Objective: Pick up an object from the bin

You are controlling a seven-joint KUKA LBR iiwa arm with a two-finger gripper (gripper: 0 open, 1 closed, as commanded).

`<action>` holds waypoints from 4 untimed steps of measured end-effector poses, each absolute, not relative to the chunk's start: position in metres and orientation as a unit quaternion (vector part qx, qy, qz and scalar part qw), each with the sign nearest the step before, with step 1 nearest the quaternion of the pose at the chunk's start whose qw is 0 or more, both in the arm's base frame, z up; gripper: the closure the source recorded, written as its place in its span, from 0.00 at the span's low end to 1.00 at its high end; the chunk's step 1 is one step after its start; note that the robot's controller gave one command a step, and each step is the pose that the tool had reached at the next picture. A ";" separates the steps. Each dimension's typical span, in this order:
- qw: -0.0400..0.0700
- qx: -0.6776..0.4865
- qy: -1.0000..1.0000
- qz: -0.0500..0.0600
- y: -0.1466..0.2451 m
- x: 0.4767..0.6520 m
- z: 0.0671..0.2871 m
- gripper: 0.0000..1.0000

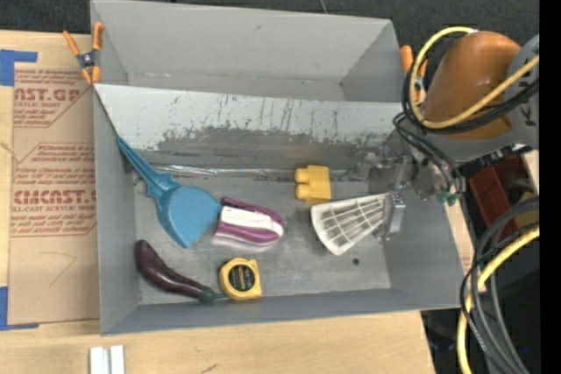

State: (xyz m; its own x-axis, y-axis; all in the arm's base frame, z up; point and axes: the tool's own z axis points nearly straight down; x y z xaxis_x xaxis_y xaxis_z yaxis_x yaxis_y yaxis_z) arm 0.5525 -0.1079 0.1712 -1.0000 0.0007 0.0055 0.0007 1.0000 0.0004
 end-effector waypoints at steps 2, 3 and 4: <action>-0.005 0.002 -1.000 0.001 -0.107 0.563 0.138 0.00; 0.000 -0.002 -1.000 0.000 -0.093 0.561 0.083 0.00; -0.004 0.003 -1.000 0.001 -0.088 0.564 0.052 0.00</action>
Offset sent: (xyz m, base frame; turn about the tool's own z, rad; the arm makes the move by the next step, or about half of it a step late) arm 0.0167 0.0033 -0.1012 -0.0109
